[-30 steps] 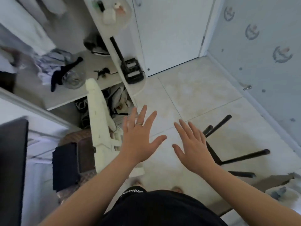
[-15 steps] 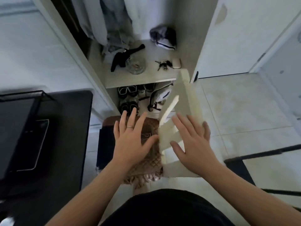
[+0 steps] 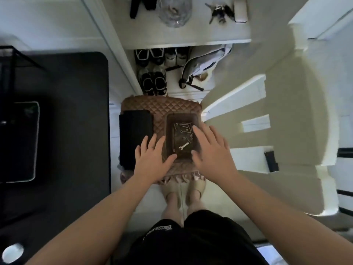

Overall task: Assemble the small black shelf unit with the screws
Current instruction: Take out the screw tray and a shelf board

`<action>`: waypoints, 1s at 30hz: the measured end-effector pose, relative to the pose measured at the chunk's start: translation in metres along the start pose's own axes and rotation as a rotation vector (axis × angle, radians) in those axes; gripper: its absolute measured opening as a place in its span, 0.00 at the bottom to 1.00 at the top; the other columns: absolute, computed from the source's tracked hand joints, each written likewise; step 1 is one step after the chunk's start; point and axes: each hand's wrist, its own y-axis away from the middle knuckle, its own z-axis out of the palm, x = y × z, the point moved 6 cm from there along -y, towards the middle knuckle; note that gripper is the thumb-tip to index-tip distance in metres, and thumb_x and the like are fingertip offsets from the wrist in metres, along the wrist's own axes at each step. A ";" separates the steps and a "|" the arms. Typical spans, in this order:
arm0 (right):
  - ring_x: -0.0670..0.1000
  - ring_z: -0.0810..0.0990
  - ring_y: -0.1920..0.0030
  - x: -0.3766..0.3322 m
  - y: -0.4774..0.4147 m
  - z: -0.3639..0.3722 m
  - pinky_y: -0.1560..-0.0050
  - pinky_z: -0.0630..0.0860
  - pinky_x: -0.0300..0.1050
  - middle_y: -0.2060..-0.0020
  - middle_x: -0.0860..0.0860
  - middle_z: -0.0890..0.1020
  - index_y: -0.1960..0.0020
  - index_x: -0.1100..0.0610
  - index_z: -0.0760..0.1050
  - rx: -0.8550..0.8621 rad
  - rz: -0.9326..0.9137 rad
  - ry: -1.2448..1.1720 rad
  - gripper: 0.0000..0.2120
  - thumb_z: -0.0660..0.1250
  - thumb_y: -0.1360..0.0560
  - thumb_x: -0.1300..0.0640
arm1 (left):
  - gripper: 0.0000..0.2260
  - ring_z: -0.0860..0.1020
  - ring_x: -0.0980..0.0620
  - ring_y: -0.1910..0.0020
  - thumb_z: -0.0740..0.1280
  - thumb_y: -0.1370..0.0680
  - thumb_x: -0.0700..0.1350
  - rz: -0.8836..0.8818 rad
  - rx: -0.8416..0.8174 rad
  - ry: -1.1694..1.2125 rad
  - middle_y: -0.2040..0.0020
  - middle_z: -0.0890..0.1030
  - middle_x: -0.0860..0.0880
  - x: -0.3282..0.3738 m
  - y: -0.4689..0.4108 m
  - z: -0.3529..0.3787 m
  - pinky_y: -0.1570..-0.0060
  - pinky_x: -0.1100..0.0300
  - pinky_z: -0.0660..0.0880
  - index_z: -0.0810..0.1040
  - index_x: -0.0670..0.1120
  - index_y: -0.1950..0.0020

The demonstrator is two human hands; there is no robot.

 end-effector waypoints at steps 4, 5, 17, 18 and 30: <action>0.57 0.52 0.19 0.030 -0.027 0.076 0.23 0.55 0.57 0.18 0.51 0.55 0.18 0.50 0.54 -0.181 0.063 0.076 0.33 0.61 0.20 0.49 | 0.36 0.49 0.43 0.20 0.57 0.22 0.69 -0.103 -0.128 0.057 0.18 0.55 0.48 -0.025 -0.030 0.054 0.24 0.38 0.53 0.54 0.54 0.19; 0.57 0.53 0.19 0.039 -0.033 0.091 0.24 0.56 0.57 0.18 0.51 0.55 0.18 0.50 0.54 -0.211 0.093 0.087 0.33 0.61 0.20 0.49 | 0.37 0.50 0.42 0.20 0.58 0.22 0.69 -0.132 -0.162 0.083 0.18 0.55 0.48 -0.029 -0.036 0.066 0.25 0.38 0.53 0.53 0.53 0.19; 0.62 0.64 0.27 0.081 -0.051 0.153 0.29 0.68 0.58 0.23 0.57 0.59 0.21 0.59 0.59 -0.092 0.337 -0.328 0.33 0.65 0.24 0.64 | 0.20 0.75 0.46 0.34 0.64 0.18 0.49 -0.401 -0.258 0.732 0.33 0.77 0.46 -0.027 -0.061 0.135 0.39 0.62 0.67 0.70 0.47 0.27; 0.62 0.64 0.27 0.080 -0.051 0.150 0.28 0.67 0.57 0.23 0.57 0.60 0.21 0.60 0.59 -0.081 0.342 -0.358 0.33 0.65 0.24 0.65 | 0.18 0.75 0.46 0.35 0.63 0.17 0.47 -0.416 -0.246 0.752 0.33 0.77 0.46 -0.025 -0.059 0.132 0.40 0.62 0.67 0.70 0.46 0.27; 0.49 0.76 0.43 0.048 -0.015 0.051 0.41 0.72 0.44 0.42 0.44 0.72 0.29 0.55 0.69 0.113 0.369 -0.669 0.23 0.65 0.23 0.64 | 0.06 0.77 0.54 0.56 0.62 0.20 0.45 -0.370 -0.080 0.760 0.52 0.80 0.50 -0.010 0.003 0.023 0.62 0.62 0.70 0.76 0.47 0.46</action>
